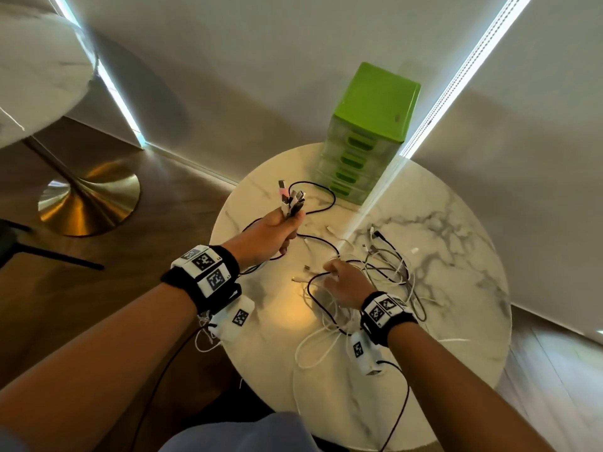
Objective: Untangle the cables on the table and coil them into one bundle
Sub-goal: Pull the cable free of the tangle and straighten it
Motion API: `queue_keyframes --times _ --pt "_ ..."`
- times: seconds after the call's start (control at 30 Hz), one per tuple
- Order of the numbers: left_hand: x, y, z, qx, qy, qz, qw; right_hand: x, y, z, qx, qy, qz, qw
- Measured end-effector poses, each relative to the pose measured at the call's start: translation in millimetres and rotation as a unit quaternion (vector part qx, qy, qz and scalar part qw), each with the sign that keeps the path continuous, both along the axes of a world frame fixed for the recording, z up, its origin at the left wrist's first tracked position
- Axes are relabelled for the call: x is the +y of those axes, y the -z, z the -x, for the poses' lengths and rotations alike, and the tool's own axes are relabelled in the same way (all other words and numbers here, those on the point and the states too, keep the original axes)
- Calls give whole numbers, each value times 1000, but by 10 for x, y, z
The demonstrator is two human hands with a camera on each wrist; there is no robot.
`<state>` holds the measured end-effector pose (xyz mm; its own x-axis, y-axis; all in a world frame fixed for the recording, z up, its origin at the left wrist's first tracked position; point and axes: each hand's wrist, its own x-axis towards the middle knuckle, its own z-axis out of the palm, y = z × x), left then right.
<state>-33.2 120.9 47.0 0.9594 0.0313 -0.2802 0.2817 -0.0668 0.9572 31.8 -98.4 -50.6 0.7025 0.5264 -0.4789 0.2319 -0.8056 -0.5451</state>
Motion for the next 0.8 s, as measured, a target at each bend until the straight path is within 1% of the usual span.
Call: queue_keyframes --times 0.13,0.17,0.27,0.33,0.4,0.43,0.53,0.63,0.73,0.8 --pt "-75 80 -91 11 -2 0 1000 -229 73 -195 -20 14 39 999" --pt "-90 91 -105 12 -4 0 1000 -234 81 -218 -29 13 32 999" --pt "-131 99 -144 18 -11 2 1000 -124 38 -221 -68 19 -40 997" --pt "-154 84 -157 25 -14 -5 1000 28 -18 -176 -52 8 -46 998" --pt "-173 83 -169 29 -14 -19 999 170 -8 -122 -8 -11 3 1000" --pt "-179 89 -173 31 -14 -23 999 213 21 -102 -2 -13 30 999" --pt "-186 135 -170 38 -12 -28 999 277 80 -96 -33 4 77 996" --pt "-192 202 -156 42 -3 -50 998 350 117 -124 -37 3 117 992" --pt "-203 270 -122 47 15 -61 997 422 182 -129 -58 -30 128 990" --pt "-199 297 -99 52 18 -64 996 399 244 -139 -90 -81 127 984"
